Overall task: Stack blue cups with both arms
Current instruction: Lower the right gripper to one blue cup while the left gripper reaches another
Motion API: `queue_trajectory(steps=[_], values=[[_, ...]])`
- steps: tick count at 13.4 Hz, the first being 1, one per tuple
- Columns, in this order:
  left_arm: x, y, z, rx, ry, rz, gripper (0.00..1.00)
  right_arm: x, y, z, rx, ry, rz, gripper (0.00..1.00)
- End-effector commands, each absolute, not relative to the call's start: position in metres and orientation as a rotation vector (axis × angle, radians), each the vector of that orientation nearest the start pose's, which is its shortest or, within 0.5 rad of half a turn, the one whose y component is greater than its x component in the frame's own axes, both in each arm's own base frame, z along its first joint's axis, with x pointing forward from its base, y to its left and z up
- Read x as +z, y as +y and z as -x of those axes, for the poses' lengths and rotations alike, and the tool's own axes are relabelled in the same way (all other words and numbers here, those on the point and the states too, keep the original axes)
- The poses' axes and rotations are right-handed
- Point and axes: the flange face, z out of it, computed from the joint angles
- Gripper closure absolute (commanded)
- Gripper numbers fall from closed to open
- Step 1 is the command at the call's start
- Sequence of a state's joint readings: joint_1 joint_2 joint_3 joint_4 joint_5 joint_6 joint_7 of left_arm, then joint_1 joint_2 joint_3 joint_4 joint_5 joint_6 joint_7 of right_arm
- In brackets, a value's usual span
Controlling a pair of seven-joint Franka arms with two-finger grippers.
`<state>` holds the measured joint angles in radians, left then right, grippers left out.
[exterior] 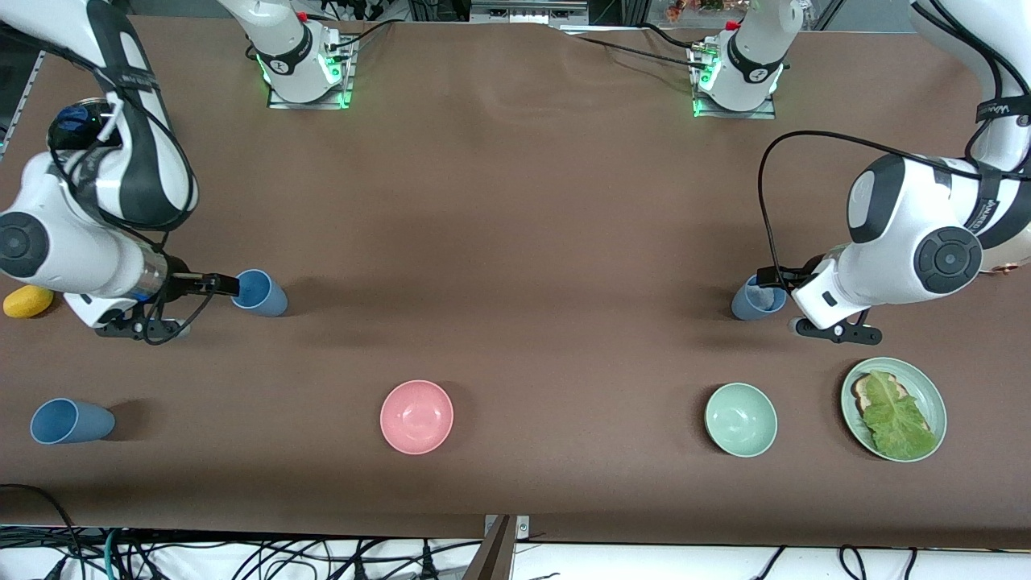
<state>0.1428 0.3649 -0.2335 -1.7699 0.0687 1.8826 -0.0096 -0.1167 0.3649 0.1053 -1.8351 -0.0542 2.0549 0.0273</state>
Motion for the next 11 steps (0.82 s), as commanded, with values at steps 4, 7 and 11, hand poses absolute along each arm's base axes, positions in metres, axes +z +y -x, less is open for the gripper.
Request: queue_trajectory(steps=[4,7,11], values=[[0.316,0.018,-0.612,0.341,0.289,3.147,0.0,0.286,-0.026,-0.613,0.215,0.032,3.154,0.0],[0.299,0.017,-0.612,0.325,0.289,3.158,0.0,0.266,-0.029,-0.611,0.251,0.04,3.149,0.0],[0.298,0.009,-0.613,0.315,0.291,3.167,0.0,0.252,-0.029,-0.606,0.308,0.045,3.142,0.25]])
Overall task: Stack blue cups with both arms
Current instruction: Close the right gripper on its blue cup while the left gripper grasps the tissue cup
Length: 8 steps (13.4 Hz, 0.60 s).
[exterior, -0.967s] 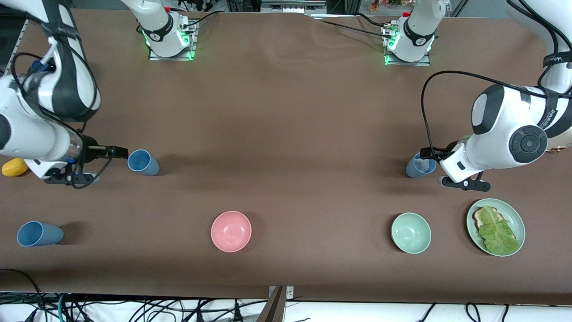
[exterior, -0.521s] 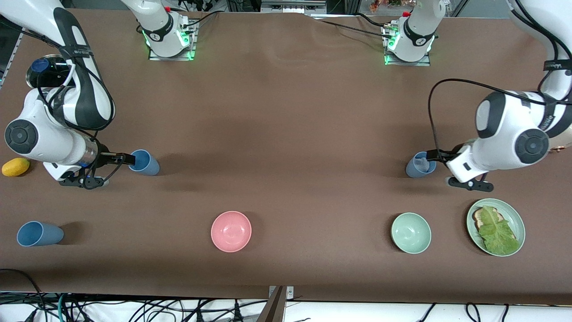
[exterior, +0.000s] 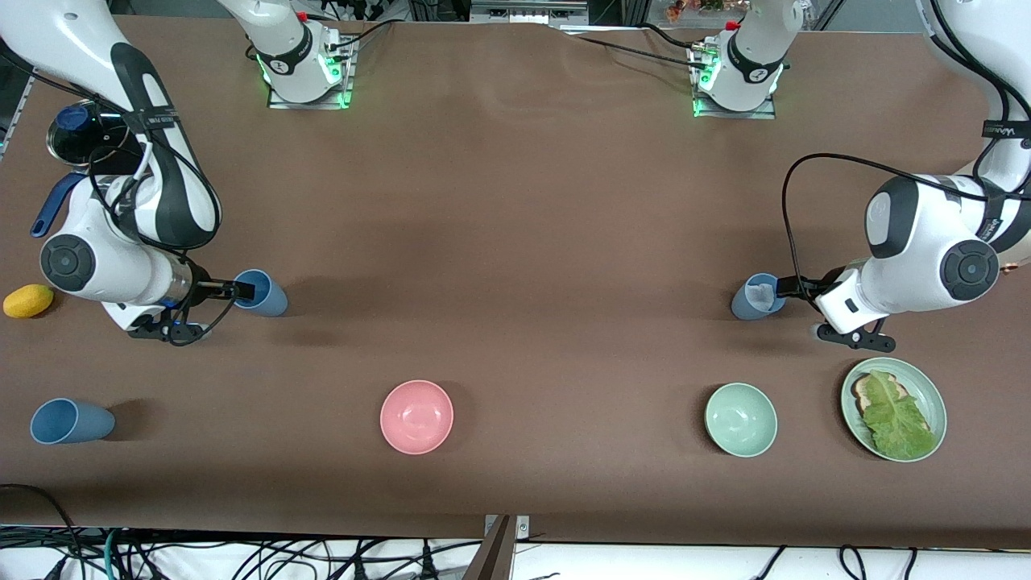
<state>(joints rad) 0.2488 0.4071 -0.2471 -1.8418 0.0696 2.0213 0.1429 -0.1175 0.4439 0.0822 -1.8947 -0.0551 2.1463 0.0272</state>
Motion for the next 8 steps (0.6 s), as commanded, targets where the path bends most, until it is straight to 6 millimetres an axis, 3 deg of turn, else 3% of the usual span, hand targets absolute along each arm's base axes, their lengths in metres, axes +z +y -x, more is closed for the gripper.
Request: queue_trajectory(steps=[1,2,5,8], values=[[0.298,0.005,-0.613,0.315,0.3,3.165,0.0,0.251,-0.03,-0.605,0.318,0.047,3.14,0.5],[0.298,0.001,-0.613,0.316,0.308,3.163,0.0,0.25,-0.029,-0.604,0.33,0.045,3.139,0.7],[0.295,-0.004,-0.613,0.318,0.316,3.165,0.0,0.25,-0.029,-0.603,0.373,0.054,3.13,1.0],[0.298,-0.007,-0.616,0.296,0.325,3.165,0.0,0.258,-0.025,-0.607,0.373,0.041,3.129,1.0]])
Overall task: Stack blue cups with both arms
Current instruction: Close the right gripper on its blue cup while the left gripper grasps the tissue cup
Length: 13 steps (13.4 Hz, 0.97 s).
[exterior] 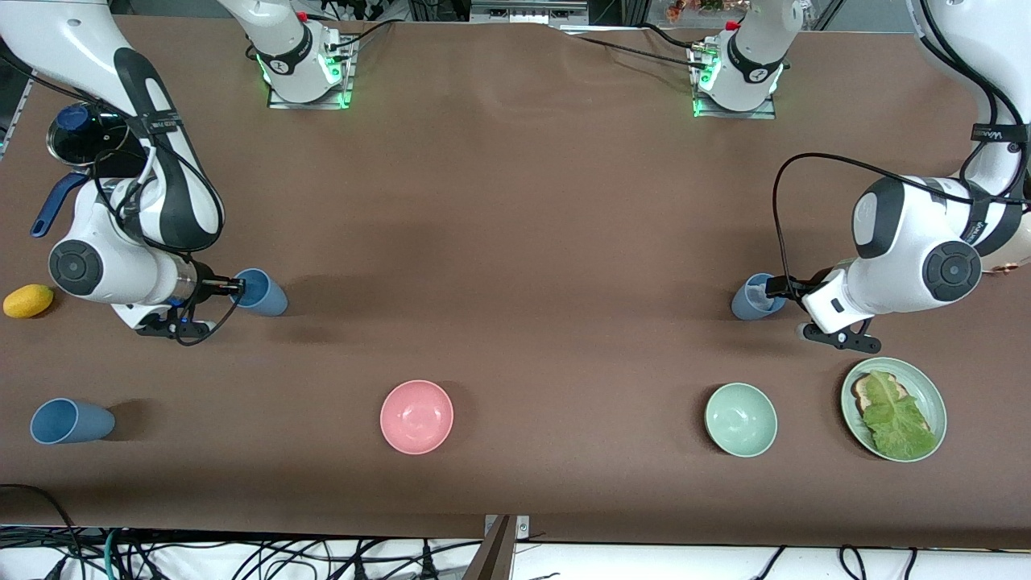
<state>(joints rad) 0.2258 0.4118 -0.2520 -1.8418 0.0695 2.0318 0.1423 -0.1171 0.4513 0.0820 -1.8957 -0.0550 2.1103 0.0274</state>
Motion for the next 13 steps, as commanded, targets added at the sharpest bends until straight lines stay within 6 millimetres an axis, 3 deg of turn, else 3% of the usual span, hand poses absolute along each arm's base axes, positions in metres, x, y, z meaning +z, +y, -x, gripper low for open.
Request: queue_trajectory(steps=[1,4,7,8,9,11,12,13], values=[[0.295,-0.01,-0.614,0.306,0.334,3.162,0.0,0.264,-0.024,-0.61,0.377,0.039,3.125,1.0],[0.285,0.001,-0.615,0.301,0.355,3.161,0.0,0.282,-0.019,-0.62,0.394,0.052,3.122,1.0],[0.263,0.005,-0.605,0.266,0.36,3.169,0.14,0.301,-0.002,-0.629,0.396,0.076,3.13,1.0],[0.251,0.003,-0.597,0.244,0.366,3.17,0.24,0.308,0.005,-0.632,0.409,0.095,3.133,1.0],[0.244,0.002,-0.592,0.212,0.368,3.172,0.41,0.312,0.009,-0.635,0.425,0.109,3.134,1.0],[0.237,0.0,-0.586,0.211,0.375,3.172,0.89,0.318,0.01,-0.639,0.435,0.12,3.134,1.0],[0.242,-0.001,-0.587,0.209,0.387,3.169,1.0,0.317,0.01,-0.64,0.44,0.122,3.132,1.0],[0.244,-0.002,-0.588,0.226,0.389,3.17,1.0,0.319,0.01,-0.641,0.44,0.121,3.133,1.0]])
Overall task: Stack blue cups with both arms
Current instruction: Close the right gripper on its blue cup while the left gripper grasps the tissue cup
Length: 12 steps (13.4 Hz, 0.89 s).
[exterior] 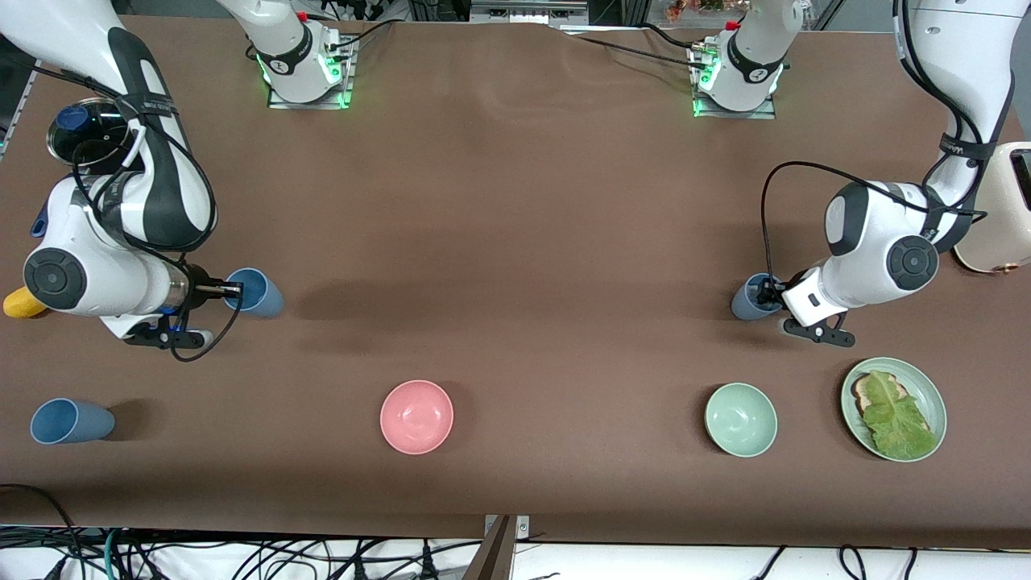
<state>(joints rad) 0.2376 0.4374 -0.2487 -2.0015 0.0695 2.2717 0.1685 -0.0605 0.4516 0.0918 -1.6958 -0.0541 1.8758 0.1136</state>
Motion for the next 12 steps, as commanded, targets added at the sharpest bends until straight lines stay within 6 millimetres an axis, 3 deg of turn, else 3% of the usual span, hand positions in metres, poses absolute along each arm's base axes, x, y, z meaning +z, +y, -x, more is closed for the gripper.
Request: queue_trajectory(steps=[1,3,5,7,8,9,11,12], values=[[0.25,-0.009,-0.59,0.224,0.399,3.175,1.0,0.325,0.009,-0.643,0.435,0.12,3.133,1.0],[0.272,-0.045,-0.597,0.186,0.444,3.184,1.0,0.338,0.01,-0.649,0.438,0.118,3.134,1.0],[0.295,-0.088,-0.606,0.165,0.36,3.225,1.0,0.34,0.009,-0.655,0.457,0.111,3.13,1.0],[0.311,-0.141,-0.608,0.147,0.223,3.285,1.0,0.343,0.009,-0.656,0.454,0.102,3.13,1.0],[0.319,-0.179,-0.607,0.149,0.115,3.318,1.0,0.346,0.008,-0.658,0.44,0.102,3.132,1.0],[0.322,-0.218,-0.604,0.155,0.03,3.327,1.0,0.348,0.008,-0.66,0.435,0.097,3.133,1.0],[0.306,-0.267,-0.595,0.206,-0.109,3.319,1.0,0.346,0.007,-0.66,0.438,0.085,3.131,1.0],[0.301,-0.303,-0.589,0.231,-0.162,3.327,1.0,0.347,0.009,-0.66,0.435,0.086,3.13,1.0]])
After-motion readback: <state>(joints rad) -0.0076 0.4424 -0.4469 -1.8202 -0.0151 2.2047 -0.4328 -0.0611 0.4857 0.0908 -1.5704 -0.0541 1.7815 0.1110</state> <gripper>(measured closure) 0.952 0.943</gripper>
